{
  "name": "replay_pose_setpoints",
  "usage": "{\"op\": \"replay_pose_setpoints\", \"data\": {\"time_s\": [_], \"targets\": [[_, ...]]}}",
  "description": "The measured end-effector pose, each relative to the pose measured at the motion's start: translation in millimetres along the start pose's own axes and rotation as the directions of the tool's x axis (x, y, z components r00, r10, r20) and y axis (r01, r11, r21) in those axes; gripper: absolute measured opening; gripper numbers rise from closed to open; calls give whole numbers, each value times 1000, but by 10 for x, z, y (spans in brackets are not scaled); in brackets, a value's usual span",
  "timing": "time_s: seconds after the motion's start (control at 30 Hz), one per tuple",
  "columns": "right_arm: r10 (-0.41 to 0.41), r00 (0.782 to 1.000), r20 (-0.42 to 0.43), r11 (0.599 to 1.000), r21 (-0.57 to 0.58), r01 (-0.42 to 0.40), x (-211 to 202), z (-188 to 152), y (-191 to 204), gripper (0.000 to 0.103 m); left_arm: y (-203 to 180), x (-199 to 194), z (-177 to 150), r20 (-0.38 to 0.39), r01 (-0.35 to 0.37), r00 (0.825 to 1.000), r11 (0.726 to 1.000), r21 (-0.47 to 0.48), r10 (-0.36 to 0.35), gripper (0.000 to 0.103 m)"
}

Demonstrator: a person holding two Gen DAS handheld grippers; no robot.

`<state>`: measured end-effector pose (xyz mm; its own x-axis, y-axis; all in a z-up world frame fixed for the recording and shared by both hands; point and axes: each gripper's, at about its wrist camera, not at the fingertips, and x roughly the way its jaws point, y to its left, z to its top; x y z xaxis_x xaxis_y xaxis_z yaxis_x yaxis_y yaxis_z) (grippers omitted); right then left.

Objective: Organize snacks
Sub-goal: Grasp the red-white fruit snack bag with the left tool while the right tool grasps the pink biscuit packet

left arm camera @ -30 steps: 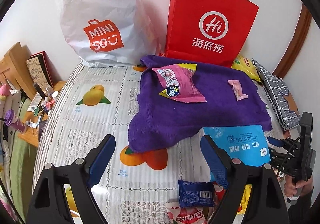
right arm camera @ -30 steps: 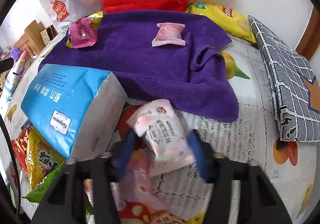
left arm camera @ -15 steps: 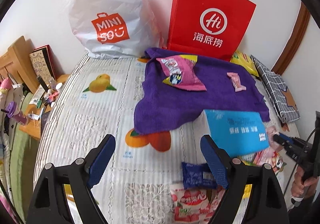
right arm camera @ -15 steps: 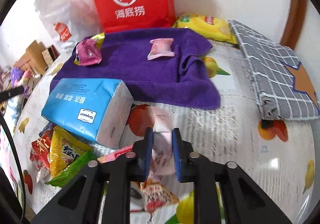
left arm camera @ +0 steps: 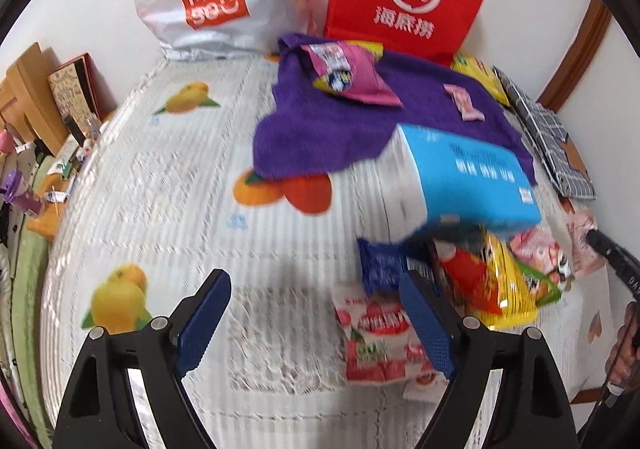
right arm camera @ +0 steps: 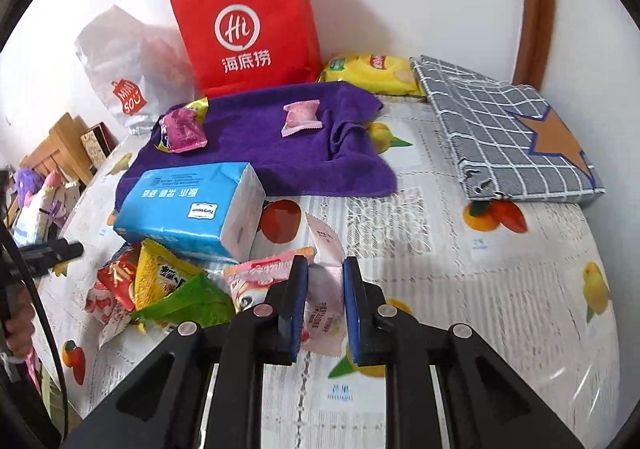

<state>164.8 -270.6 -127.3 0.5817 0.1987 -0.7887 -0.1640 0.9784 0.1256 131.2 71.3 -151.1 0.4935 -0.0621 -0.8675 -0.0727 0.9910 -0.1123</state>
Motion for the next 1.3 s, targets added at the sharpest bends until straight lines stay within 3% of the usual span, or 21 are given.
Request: {"op": "replay_pose_setpoints", "data": {"time_s": [0.43,0.5,0.6,0.8,0.87,1.0,1.3], "targets": [[-62,997,-37,998,2,62,-5,-264,-81,18,-324,310,-273,-98,15,995,999,33,-12,85],[-80,996,-45,997,-9,80,38,-296,-72,18,-332,348,-270,-94,4,996,1000,27,-1,80],[-79,995,-59,997,-20,78,116,-320,-53,18,-352,358,-257,-80,-15,997,999,46,18,61],[-83,993,-87,996,-51,78,324,-324,5,19,-332,362,-245,-65,-10,998,998,68,14,50],[-94,991,-91,994,-67,88,357,-329,12,25,-312,360,-230,-68,-10,998,998,68,15,50],[-101,992,-77,993,-70,95,337,-334,-51,52,-218,358,-210,-64,-32,997,998,52,35,50],[-125,980,-156,992,-37,120,532,-469,-206,58,-75,385,-153,-62,-25,998,1000,11,26,50]]}}
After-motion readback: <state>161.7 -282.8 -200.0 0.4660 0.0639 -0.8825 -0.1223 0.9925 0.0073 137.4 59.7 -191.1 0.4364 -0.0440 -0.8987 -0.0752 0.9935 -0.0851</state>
